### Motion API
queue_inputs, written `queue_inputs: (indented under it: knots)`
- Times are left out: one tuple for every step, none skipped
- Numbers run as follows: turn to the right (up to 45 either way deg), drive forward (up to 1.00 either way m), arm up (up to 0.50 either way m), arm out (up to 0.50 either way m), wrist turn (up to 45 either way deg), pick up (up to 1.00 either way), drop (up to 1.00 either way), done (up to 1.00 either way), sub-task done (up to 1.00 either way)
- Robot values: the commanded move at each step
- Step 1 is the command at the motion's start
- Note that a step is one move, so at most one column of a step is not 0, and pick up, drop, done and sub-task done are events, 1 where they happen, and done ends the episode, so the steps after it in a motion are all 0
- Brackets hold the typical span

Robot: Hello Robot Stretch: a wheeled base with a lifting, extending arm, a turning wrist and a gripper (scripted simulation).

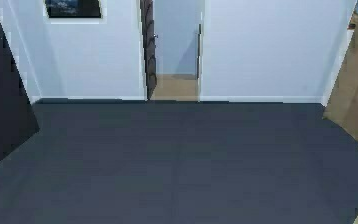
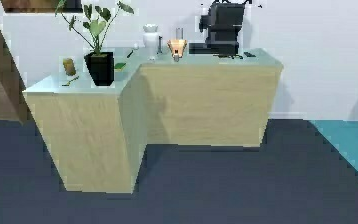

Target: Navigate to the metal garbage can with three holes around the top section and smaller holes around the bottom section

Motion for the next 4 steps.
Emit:
queue_inputs:
  knots:
    - [0.0,1.0,0.0,0.0,0.0,0.0,0.0,0.0,0.0]
    - [-3.0,0.0,0.0,0.0,0.0,0.0,0.0,0.0,0.0]
    - [0.0,1.0,0.0,0.0,0.0,0.0,0.0,0.0,0.0]
    - [0.0,1.0,0.0,0.0,0.0,0.0,0.0,0.0,0.0]
